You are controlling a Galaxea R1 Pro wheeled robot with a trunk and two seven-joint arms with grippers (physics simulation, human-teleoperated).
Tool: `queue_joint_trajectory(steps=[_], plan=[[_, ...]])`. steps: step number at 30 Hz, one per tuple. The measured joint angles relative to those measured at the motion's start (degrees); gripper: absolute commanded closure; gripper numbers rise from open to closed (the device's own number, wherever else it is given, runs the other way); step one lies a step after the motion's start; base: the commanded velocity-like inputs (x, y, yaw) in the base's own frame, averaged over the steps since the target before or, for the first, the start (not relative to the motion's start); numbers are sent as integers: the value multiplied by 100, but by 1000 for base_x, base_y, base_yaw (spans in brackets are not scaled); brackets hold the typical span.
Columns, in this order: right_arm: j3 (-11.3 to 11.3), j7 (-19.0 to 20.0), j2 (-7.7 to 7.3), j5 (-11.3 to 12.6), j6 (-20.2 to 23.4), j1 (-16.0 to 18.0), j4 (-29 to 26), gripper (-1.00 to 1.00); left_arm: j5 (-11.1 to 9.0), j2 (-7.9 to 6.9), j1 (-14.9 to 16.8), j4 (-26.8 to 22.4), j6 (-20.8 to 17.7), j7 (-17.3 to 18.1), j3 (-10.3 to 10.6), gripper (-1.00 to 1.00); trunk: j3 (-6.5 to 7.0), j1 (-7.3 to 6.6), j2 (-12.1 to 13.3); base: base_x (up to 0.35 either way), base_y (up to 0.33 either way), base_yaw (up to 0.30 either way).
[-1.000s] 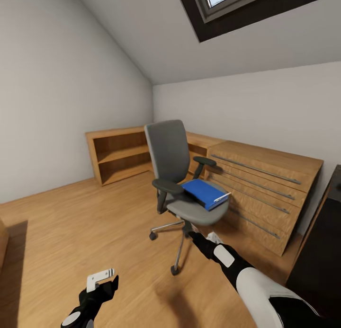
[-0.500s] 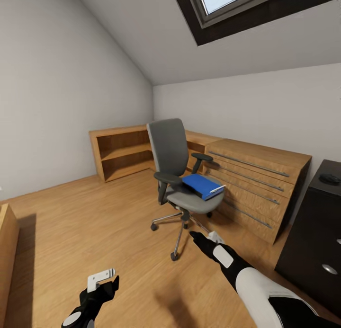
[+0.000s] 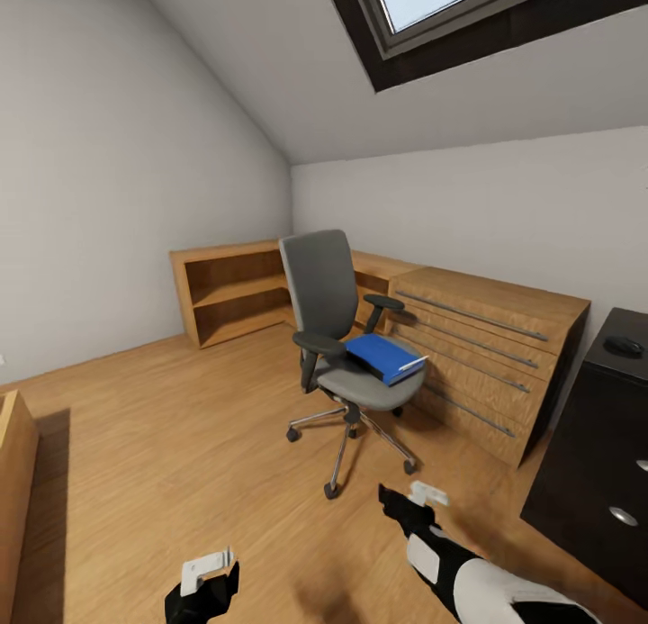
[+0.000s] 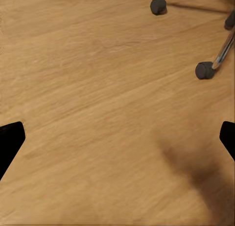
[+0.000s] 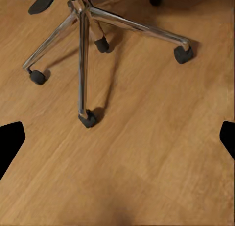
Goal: In the bedroom, organize the workspace by keeping the computer under the desk, ensuring the monitor is on the desk, placing the keyboard on the desk next to the monitor, placing the mouse on the desk next to the keyboard, moving the folder from the swivel chair onto the desk next to the mouse, stacking the notebook on top of the folder with the pen on top of the notebook, and positioning the swivel chair next to the desk.
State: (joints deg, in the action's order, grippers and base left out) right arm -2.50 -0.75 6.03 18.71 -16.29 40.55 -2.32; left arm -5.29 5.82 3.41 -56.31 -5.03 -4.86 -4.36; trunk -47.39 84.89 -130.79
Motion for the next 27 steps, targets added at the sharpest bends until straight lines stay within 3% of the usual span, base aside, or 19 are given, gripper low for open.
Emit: queue_joint_trajectory(steps=[1, 2, 3, 4, 6, 8, 13, 16, 27], plan=[[16, -10, 9, -246, -239, -108, 39, -100, -1, -5, 0, 74, 94, 0, 2, -100, 19, -22, 40, 0, 0, 0], [30, -40, 44, -720, -651, -325, 115, -100, -2, -11, 0, 231, 282, -2, 4, -100, 36, -44, 80, 0, 0, 0], [36, -68, 65, -979, -831, -453, 151, -100, -2, -13, -2, 323, 379, -4, 5, -100, 54, -66, 120, 0, 0, 0], [38, -141, 100, -1446, -1095, -669, 207, -100, -3, -16, -5, 558, 594, -7, 5, -100, 71, -88, 160, 0, 0, 0], [39, -235, 125, -1895, -1348, -936, 259, -100, -4, -19, -8, 954, 962, -12, 6, -100, 108, -132, 240, 0, 0, 0], [37, -320, 135, -2135, -1480, -1103, 285, -100, -5, -27, -9, 1340, 1343, -16, 1, -100, 144, -176, 321, 0, 0, 0], [33, -395, 98, -2319, -1589, -1331, 306, -100, -4, -48, -10, 1968, 1833, -19, -6, -100, 234, -286, 521, 0, 0, 0], [30, -422, -31, -2356, -1694, -1485, 311, -100, -11, -86, -11, 2575, 1995, -23, -9, -100, 288, -352, 641, 0, 0, 0], [32, -430, -102, -2361, -1774, -1528, 302, -100, -13, -116, -10, 3058, 2013, -5, 28, -100, 486, -593, 1083, 0, 0, -6]])
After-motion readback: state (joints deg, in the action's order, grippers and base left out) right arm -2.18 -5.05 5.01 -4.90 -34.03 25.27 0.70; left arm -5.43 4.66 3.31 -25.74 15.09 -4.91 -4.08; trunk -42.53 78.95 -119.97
